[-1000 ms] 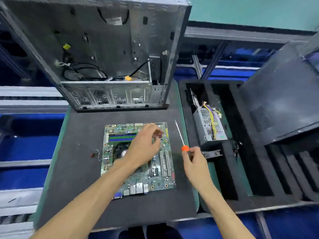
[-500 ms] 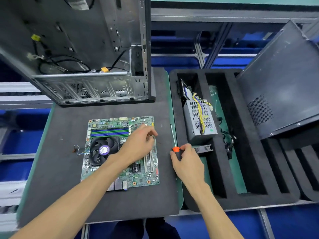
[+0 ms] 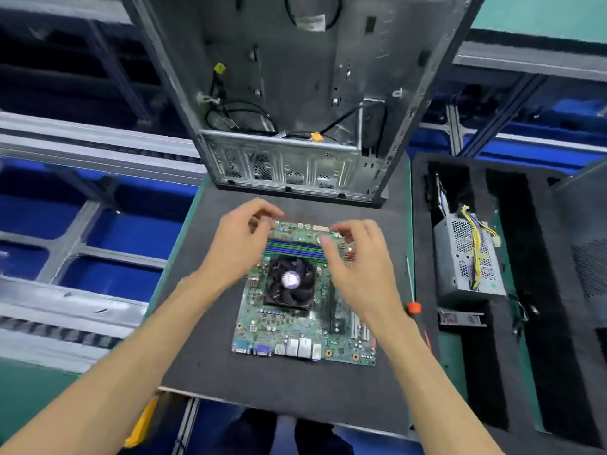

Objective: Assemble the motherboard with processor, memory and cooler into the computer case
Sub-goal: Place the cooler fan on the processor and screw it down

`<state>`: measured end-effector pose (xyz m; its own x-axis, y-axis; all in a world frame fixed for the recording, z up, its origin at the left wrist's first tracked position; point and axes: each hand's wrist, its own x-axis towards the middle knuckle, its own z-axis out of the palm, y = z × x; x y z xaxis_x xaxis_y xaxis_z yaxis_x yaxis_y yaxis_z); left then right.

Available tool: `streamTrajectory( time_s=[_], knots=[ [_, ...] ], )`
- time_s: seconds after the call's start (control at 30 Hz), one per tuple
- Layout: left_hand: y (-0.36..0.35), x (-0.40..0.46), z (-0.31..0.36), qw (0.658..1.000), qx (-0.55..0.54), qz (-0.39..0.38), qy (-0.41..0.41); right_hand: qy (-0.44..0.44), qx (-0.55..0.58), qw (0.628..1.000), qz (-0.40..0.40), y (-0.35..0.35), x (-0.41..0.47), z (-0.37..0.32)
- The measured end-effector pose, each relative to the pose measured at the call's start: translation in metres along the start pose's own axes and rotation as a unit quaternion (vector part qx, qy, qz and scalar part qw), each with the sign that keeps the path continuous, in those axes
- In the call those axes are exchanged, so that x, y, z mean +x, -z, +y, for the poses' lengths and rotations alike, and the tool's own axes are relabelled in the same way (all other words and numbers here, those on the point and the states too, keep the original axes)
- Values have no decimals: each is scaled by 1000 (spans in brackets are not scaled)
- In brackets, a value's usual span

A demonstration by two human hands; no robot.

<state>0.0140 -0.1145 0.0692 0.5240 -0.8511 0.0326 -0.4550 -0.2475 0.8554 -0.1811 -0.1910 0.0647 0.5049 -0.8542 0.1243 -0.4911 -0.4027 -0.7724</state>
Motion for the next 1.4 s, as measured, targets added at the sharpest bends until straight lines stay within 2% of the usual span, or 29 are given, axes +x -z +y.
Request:
streamTrajectory(
  time_s=[0.1, 0.23, 0.4, 0.63, 0.7, 0.77, 0.87, 1.27, 1.4],
  knots=[
    [38, 1, -35, 998, 34, 17, 55, 39, -18, 999, -16, -41, 15, -27],
    [57, -6, -81, 987, 112, -59, 96, 38, -60, 997, -39, -85, 22, -34],
    [49, -10, -119, 969, 150, -179, 80, 10, -144, 989, -43, -106, 13, -19],
    [44, 2, -123, 947, 251, -199, 10, -2, -198, 979, -42, -111, 16, -19],
    [44, 4, -120, 959, 209, -190, 26, -4, -197, 979, -42, -111, 17, -18],
    [42, 4, -115, 978, 120, -161, 51, -6, -191, 981, -42, -111, 17, -16],
    [34, 0, -108, 986, 52, -146, 55, -7, -191, 981, -40, -111, 17, -15],
    [23, -10, -110, 986, -17, -139, 87, 8, -170, 984, -48, -107, 17, -14],
    [22, -8, -111, 985, 24, -151, 75, 11, -170, 984, -49, -106, 17, -13]
  ],
)
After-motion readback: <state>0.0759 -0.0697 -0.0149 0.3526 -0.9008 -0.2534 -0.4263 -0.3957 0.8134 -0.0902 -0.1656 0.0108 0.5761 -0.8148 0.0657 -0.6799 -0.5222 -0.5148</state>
